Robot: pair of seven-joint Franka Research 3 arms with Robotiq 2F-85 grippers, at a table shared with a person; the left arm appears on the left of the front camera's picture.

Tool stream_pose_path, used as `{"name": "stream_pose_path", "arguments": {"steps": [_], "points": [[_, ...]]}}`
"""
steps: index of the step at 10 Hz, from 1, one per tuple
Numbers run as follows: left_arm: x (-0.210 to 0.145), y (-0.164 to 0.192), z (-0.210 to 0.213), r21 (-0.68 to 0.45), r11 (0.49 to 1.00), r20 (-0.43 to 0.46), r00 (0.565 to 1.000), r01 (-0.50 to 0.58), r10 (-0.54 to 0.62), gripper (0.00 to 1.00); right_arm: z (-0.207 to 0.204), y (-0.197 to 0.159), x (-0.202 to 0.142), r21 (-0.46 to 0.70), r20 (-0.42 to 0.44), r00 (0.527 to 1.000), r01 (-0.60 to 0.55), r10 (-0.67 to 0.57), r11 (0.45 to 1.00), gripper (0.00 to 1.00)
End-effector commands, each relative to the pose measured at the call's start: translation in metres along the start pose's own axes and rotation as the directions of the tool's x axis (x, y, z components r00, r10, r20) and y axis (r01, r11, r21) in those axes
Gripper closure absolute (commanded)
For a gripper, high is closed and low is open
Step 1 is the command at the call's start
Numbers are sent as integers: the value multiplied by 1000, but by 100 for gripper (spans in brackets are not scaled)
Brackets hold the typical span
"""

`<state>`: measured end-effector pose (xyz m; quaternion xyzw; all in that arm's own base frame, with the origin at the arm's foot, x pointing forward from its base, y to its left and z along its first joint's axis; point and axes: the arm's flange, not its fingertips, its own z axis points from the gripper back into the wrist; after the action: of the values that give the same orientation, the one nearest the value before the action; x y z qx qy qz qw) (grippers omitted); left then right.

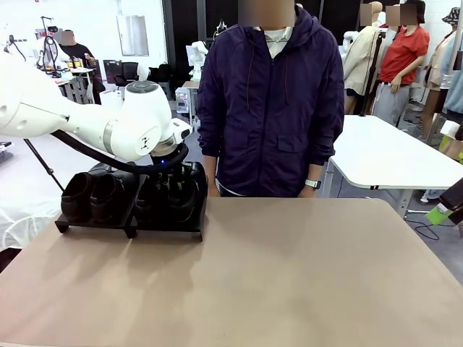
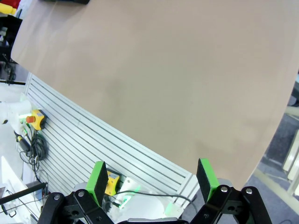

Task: Organize the shoes by placing them on the stand.
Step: Place the Shoe from the middle of the table onto the Shoes Stand.

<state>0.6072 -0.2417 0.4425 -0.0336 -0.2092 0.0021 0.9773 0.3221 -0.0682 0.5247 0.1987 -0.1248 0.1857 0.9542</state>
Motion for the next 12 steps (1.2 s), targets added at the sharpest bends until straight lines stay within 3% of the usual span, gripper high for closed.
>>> {"name": "stream_pose_path", "arguments": {"steps": [1, 8, 10, 12], "points": [[5, 0, 2, -25, 1000, -20, 1000, 6, -7, 0, 4, 0, 3, -7, -8, 1000, 14, -14, 1000, 0], [6, 7, 48, -117, 983, -24, 989, 141, -144, 0, 4, 0, 3, -7, -8, 1000, 14, -14, 1000, 0], [9, 12, 75, -90, 981, 8, 985, 171, -171, 0, 4, 0, 3, -7, -8, 1000, 14, -14, 1000, 0], [10, 22, 112, -140, 950, -64, 954, 281, -291, 0, 4, 0, 3, -7, -8, 1000, 14, -14, 1000, 0]]}}
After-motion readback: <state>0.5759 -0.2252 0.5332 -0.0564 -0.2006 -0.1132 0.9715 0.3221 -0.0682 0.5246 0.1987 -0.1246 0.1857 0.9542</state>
